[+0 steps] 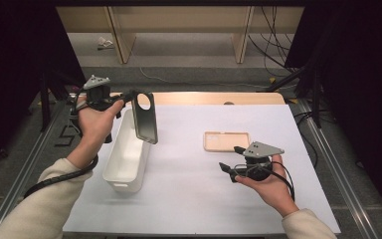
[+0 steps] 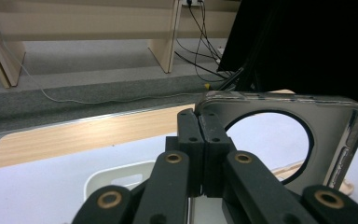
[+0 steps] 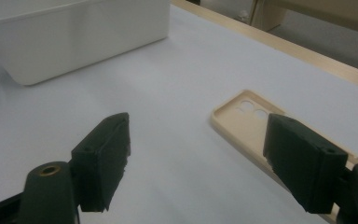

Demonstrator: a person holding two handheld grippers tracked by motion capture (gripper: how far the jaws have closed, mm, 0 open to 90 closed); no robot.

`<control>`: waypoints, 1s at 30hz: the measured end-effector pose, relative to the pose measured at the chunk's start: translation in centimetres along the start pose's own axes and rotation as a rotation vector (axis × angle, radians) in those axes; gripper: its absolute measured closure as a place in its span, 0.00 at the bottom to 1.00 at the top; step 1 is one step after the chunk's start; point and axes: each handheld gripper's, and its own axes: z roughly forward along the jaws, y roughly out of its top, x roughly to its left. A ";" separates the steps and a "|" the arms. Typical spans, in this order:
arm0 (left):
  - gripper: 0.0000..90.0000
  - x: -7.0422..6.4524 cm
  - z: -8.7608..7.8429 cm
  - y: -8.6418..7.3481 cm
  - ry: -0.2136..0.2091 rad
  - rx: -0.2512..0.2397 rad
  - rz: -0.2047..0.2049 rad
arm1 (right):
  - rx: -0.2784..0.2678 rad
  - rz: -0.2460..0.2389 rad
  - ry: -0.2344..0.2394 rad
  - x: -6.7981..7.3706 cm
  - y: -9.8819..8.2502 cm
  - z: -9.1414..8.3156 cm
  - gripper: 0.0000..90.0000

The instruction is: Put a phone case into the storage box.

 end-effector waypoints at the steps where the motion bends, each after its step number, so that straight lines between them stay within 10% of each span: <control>1: 0.99 0.1 0.0 0.0 0.003 0.000 0.000 | 0.000 0.001 0.001 0.0 0.0 0.0 0.26; 30: 0.99 2.5 0.8 0.7 0.059 -0.005 -0.012 | -0.018 0.018 -0.014 -0.3 -0.1 -0.1 0.25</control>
